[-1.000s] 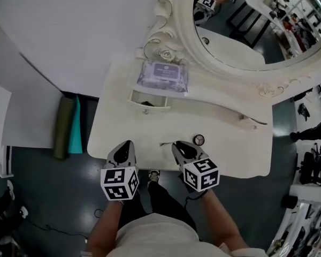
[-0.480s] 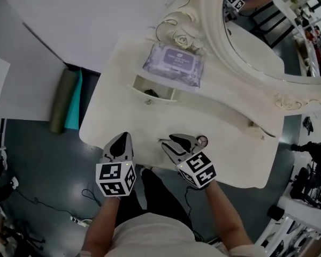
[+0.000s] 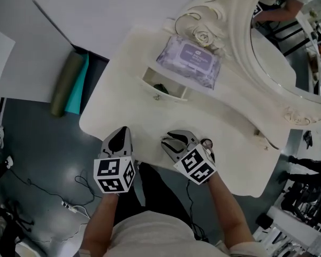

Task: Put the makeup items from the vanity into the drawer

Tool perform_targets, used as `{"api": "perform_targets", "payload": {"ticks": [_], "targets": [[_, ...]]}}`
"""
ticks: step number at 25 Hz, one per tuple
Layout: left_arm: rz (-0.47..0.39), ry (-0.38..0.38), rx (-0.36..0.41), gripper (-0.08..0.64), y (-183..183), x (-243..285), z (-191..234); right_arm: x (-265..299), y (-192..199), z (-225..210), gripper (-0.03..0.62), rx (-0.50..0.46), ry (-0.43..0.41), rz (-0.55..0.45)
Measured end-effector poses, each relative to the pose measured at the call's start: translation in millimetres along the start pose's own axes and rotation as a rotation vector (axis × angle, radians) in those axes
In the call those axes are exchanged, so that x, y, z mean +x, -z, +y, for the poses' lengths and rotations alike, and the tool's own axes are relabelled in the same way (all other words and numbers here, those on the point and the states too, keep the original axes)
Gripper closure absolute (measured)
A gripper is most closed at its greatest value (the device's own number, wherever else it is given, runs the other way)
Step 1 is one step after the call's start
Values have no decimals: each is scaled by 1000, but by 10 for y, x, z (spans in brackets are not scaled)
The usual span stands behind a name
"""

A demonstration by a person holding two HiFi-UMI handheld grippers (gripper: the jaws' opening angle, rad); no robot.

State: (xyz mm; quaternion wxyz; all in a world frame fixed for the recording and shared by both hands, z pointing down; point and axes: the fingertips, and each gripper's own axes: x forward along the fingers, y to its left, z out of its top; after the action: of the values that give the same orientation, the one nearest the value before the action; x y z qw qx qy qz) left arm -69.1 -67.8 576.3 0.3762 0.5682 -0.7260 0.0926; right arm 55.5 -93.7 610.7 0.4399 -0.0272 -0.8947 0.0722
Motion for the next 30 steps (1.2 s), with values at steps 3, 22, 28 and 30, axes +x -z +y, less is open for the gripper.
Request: {"api": "perform_targets", "payload": {"ticks": [3, 22, 28, 30], "targets": [[1, -15, -14, 555, 16, -16, 28, 29, 24, -10, 467, -46, -11, 32], [4, -3, 19, 555, -49, -101, 108, -33, -41, -75, 549, -21, 32, 28], [-12, 20, 43, 555, -152, -178, 123, -164, -220, -48, 549, 13, 76, -20], [-26, 32, 51, 555, -220, -210, 119, -228, -302, -39, 549, 11, 97, -36]]}}
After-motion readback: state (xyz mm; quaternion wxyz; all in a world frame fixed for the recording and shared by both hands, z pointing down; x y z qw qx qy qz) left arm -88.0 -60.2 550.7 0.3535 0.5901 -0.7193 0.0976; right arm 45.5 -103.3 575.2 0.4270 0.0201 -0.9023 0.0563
